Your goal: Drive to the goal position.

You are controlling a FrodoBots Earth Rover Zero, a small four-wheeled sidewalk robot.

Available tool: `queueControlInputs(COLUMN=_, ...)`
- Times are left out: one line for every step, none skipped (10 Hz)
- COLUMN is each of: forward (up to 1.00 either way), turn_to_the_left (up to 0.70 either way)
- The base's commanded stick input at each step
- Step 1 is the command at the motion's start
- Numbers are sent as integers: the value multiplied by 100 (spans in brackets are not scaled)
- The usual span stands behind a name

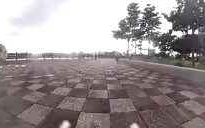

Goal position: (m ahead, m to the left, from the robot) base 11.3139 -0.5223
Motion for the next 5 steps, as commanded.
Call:
queueControlInputs(forward=70, turn_to_the_left=0)
queueControlInputs(forward=70, turn_to_the_left=0)
queueControlInputs(forward=70, turn_to_the_left=0)
queueControlInputs(forward=70, turn_to_the_left=0)
queueControlInputs(forward=70, turn_to_the_left=0)
